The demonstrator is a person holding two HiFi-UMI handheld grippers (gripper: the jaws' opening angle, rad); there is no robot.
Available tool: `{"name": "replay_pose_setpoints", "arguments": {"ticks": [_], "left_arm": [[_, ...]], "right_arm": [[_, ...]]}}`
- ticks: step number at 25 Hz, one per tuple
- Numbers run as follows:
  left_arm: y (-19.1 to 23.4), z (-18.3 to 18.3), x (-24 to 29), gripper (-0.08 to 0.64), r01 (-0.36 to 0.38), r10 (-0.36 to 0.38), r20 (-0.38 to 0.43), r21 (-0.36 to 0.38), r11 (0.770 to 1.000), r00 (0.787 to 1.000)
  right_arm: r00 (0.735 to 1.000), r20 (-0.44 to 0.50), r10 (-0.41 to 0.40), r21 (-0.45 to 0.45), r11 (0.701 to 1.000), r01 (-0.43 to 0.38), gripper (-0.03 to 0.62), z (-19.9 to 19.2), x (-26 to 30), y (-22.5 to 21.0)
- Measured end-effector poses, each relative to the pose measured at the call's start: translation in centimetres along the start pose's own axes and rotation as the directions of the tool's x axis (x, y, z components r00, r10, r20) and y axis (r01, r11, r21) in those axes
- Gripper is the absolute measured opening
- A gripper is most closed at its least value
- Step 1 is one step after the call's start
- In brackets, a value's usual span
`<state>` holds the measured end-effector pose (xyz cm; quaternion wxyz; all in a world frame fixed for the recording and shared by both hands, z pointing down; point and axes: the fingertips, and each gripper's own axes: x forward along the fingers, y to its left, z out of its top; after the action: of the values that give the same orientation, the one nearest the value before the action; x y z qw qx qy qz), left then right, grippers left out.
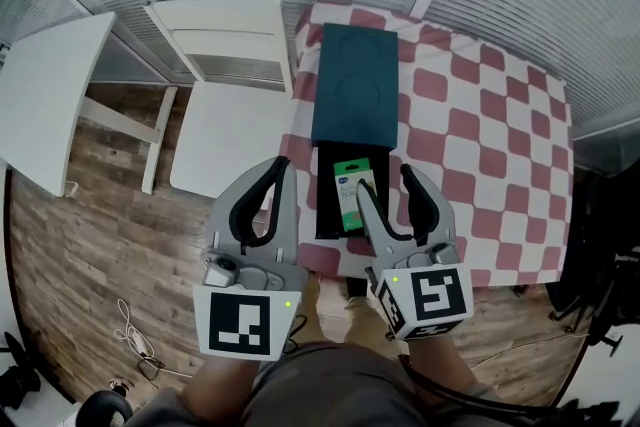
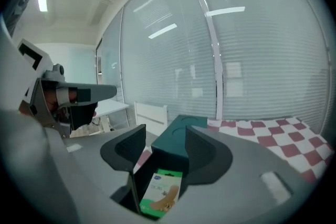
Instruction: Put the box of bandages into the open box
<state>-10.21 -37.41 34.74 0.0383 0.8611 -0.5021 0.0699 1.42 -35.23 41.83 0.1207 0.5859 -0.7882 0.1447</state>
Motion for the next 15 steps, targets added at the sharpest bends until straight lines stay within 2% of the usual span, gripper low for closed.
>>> {"name": "replay_pose_setpoints", "arguments": {"ticks": [3, 8, 10, 15], "left_arm": [[-0.7, 2.8, -1.1, 0.000, -0.022, 0.021, 0.047, 0.027, 0.999, 0.999], [-1.5, 7.7, -2.4, 0.000, -0.066, 0.054, 0.151, 0.074, 0.995, 0.987], [-1.8, 9.5, -2.8, 0.000, -0.085, 0.067, 0.191, 0.090, 0.992, 0.979], [-2.4, 12.4, -3.3, 0.000, -0.111, 0.079, 0.257, 0.111, 0.988, 0.963]], "right_arm": [[0.994, 0.104, 0.042, -0.028, 0.999, -0.039, 0.177, 4.4, -1.4, 0.2], [0.963, 0.257, 0.081, -0.057, 0.996, -0.069, 0.049, 10.9, -3.8, 0.6], [0.949, 0.302, 0.090, -0.081, 0.994, -0.069, 0.028, 12.9, -4.8, 0.8], [0.925, 0.364, 0.112, -0.123, 0.990, -0.072, 0.028, 15.7, -6.3, 0.9]]}}
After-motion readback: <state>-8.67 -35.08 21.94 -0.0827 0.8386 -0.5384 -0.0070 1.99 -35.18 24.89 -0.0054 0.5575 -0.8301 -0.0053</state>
